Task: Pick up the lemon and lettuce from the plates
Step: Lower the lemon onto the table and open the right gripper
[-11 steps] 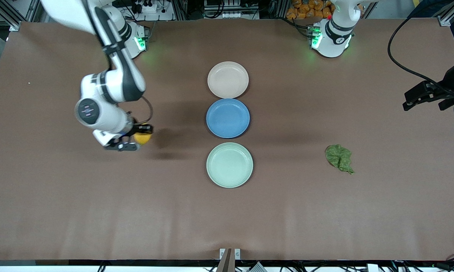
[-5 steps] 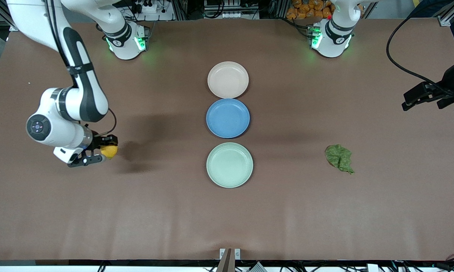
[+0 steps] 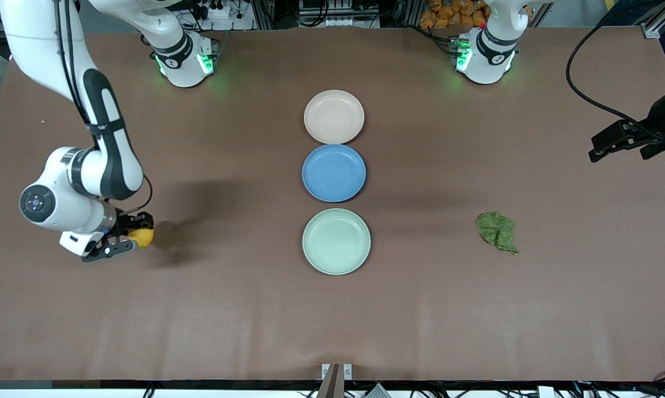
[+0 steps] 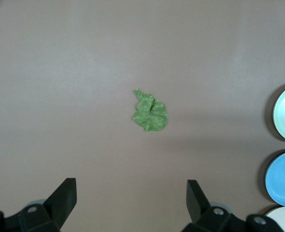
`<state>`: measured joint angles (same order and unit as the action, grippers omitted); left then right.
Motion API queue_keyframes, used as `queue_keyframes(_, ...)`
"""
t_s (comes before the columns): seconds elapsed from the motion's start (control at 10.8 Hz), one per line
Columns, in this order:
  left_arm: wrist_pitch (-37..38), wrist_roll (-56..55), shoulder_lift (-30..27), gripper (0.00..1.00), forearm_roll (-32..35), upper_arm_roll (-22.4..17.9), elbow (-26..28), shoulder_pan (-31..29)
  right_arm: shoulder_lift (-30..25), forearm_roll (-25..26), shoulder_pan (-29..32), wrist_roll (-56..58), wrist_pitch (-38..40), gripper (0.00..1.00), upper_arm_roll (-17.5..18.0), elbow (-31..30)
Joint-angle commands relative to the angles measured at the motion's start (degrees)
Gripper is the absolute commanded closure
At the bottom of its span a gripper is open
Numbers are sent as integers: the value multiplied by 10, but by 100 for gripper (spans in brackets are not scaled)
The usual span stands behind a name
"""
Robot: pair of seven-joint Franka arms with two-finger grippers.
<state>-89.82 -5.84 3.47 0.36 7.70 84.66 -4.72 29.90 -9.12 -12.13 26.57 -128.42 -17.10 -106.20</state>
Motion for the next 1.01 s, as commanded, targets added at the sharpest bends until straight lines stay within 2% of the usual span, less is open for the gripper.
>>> queue_keyframes(0.0,9,-11,0,0,-2,2,-5,-1,38,-1,34,44,10,100,10,28)
queue_keyframes(0.28,9,-10,0,0,-2,2,-5,-1,54,-1,33,80,22,100,12,20)
queue_keyframes(0.37,9,-10,0,0,-1,2,-5,-1,57,-1,34,83,21,76,12,21)
queue_keyframes(0.46,9,-10,0,0,-1,3,-5,-1,60,-2,34,82,20,43,12,21)
queue_keyframes(0.55,9,-10,0,0,-1,3,-5,-1,62,-7,36,82,20,15,11,20)
queue_keyframes(0.65,9,-10,-1,0,-1,3,-5,-1,66,-12,35,82,18,0,11,20)
queue_keyframes(0.92,9,-10,-4,0,1,4,-6,-2,49,-11,32,86,26,0,10,23)
